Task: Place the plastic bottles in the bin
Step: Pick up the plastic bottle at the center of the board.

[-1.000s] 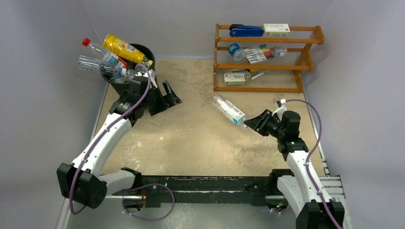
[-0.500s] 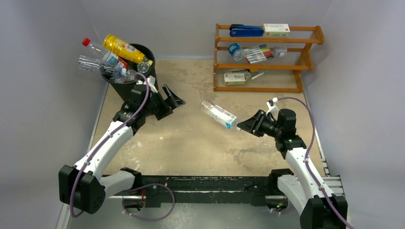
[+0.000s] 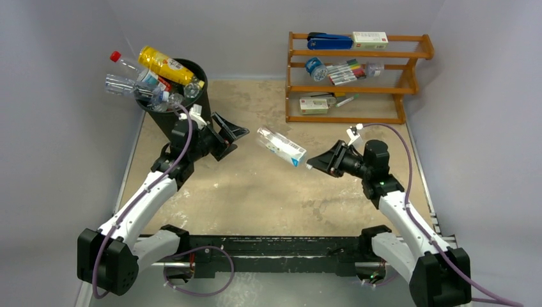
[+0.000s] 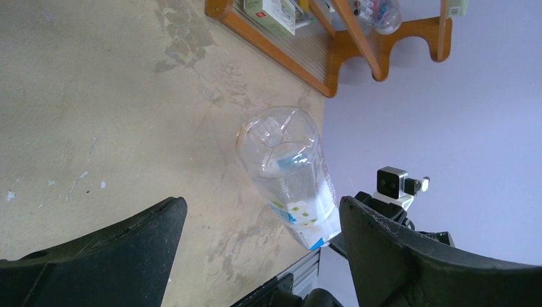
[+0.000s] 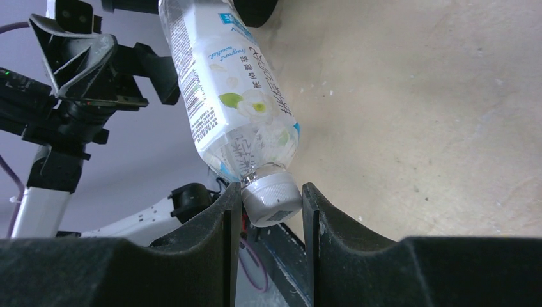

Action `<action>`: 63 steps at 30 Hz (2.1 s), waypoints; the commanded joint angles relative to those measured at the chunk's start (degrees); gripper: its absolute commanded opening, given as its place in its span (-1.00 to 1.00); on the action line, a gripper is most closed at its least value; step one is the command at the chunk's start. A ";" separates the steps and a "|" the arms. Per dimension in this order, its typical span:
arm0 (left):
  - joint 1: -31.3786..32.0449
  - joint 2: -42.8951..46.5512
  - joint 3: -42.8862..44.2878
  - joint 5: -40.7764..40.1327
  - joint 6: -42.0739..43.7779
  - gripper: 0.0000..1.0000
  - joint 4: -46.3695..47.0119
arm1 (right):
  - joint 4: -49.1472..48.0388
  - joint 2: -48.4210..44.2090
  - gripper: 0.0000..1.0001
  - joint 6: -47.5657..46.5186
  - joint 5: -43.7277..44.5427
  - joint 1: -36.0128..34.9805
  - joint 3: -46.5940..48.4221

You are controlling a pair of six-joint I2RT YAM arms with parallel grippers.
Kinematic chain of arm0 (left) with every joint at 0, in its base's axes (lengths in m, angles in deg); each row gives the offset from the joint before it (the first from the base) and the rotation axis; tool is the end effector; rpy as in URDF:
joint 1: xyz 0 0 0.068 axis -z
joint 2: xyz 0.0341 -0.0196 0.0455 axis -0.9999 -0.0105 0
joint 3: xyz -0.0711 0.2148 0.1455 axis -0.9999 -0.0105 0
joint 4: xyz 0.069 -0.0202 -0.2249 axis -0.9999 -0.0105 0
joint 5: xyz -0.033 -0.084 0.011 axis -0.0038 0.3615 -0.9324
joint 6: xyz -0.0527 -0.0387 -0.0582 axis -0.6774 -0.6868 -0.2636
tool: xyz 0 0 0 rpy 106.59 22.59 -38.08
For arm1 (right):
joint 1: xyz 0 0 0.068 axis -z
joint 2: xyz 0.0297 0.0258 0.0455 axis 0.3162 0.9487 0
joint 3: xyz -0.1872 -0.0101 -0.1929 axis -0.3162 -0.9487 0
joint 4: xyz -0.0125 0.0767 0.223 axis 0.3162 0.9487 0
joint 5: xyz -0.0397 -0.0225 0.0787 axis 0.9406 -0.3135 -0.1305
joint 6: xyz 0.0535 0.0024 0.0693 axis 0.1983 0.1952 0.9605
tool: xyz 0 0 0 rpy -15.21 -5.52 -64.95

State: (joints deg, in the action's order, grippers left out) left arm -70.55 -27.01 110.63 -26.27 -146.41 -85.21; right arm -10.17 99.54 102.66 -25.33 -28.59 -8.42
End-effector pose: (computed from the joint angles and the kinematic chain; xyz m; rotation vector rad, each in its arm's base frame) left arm 0.2355 -0.1043 0.2794 -0.6501 2.0703 -1.1981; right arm 0.1990 0.0860 0.2478 0.2375 2.0063 1.3888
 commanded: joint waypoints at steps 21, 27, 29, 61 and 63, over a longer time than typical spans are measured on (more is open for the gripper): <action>0.40 5.26 -0.58 -2.56 -8.08 0.81 7.65 | -14.41 7.23 -0.43 7.87 7.13 -15.19 8.79; 0.44 5.86 0.18 -2.21 -8.07 0.61 6.97 | -14.92 7.32 -0.43 8.26 7.60 -16.05 8.62; 0.46 5.59 0.33 -1.85 -7.95 0.49 7.07 | -15.24 7.41 -0.43 8.51 7.78 -16.33 8.67; 0.43 6.02 7.47 -5.26 -1.79 0.08 -2.07 | -12.30 5.74 0.05 8.62 9.95 -20.04 10.12; 0.44 5.40 8.95 -5.39 -0.88 0.08 -3.42 | -11.72 5.19 0.10 8.49 10.21 -20.08 9.74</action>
State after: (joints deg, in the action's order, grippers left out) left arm -70.44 -21.17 114.63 -30.75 -150.59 -87.81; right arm -21.03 107.10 112.03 -16.28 -48.43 0.75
